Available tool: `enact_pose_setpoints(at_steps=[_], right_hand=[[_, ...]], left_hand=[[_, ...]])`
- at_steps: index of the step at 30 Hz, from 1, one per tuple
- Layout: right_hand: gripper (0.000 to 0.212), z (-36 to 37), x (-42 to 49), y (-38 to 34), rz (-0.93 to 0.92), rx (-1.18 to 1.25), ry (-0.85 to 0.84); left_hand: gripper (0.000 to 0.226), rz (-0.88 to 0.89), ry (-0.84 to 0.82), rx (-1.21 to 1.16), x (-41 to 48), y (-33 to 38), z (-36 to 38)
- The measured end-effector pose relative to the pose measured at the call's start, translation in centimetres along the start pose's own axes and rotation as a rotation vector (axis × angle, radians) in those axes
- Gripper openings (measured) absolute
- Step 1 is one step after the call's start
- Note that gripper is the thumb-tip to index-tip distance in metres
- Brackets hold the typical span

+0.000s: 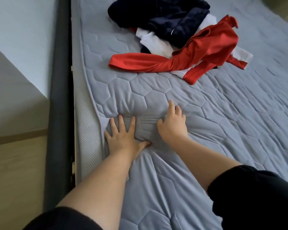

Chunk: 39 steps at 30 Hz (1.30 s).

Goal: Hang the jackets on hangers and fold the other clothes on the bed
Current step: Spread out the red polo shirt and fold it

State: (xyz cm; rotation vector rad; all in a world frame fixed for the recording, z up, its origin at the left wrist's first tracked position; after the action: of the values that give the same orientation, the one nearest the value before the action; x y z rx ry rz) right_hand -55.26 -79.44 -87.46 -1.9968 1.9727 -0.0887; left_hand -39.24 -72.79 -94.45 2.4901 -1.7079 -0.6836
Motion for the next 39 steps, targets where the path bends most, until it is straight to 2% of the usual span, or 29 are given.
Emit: enact_pose_setpoints(at_steps=[5, 7, 11, 16, 19, 21, 24, 27, 33, 36, 39], right_hand=[[0.081, -2.3, 6.6, -2.2, 0.011, -0.099, 0.147], [0.092, -3.2, 8.8, -3.7, -0.023, -0.149, 0.173], [0.107, -2.8, 11.7, -6.1, -0.123, -0.136, 0.117], [0.109, -1.6, 14.1, -7.4, -0.246, -0.138, -0.009], [0.101, -0.5, 15.8, -7.1, -0.242, -0.037, -0.144], [0.088, -0.2, 16.2, -7.3, -0.275, -0.107, -0.181], [0.058, 0.1, 15.2, -6.6, -0.284, -0.193, -0.149], [0.042, 0.3, 13.0, -3.8, -0.257, -0.095, -0.1], [0.042, 1.1, 6.8, 1.2, -0.212, 0.027, -0.063], [0.035, 1.3, 3.0, 3.0, -0.168, 0.125, -0.072], [0.032, 1.1, -1.3, 4.6, -0.123, 0.199, -0.136]], left_hand=[[0.111, 0.173, 0.049, 0.043, 1.7, 0.7, -0.2], [0.112, 0.229, 0.065, 0.011, 2.1, 1.0, -0.5], [0.114, 0.275, 0.057, -0.042, 3.2, 1.0, -0.7], [0.115, 0.285, 0.06, -0.037, 3.2, 1.0, -0.5], [0.115, 0.288, 0.062, -0.028, 3.3, 0.8, -0.4], [0.113, 0.296, 0.064, -0.015, 3.2, 0.9, -0.4], [0.111, 0.313, 0.056, 0.004, 3.7, 1.0, -0.7], [0.106, 0.32, 0.051, 0.049, 3.7, 1.3, -1.1], [0.089, 0.222, 0.108, 0.103, -0.1, 1.6, -0.8], [0.077, 0.197, 0.077, 0.123, -2.9, 1.8, -0.1], [0.073, 0.127, -0.023, -0.064, -5.5, 1.8, 0.3]])
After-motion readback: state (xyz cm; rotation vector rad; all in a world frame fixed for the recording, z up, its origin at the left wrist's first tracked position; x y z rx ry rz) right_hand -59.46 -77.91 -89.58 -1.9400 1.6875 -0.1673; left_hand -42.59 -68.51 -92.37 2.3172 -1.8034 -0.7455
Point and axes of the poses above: each hand's wrist, its own x-axis towards the middle knuckle, its own z-axis out of the palm, y = z × x, the point moved 9 cm from there along x, towards the middle knuckle, and after that the axes turned 10 degrees about -x, right-handed, at the moved point
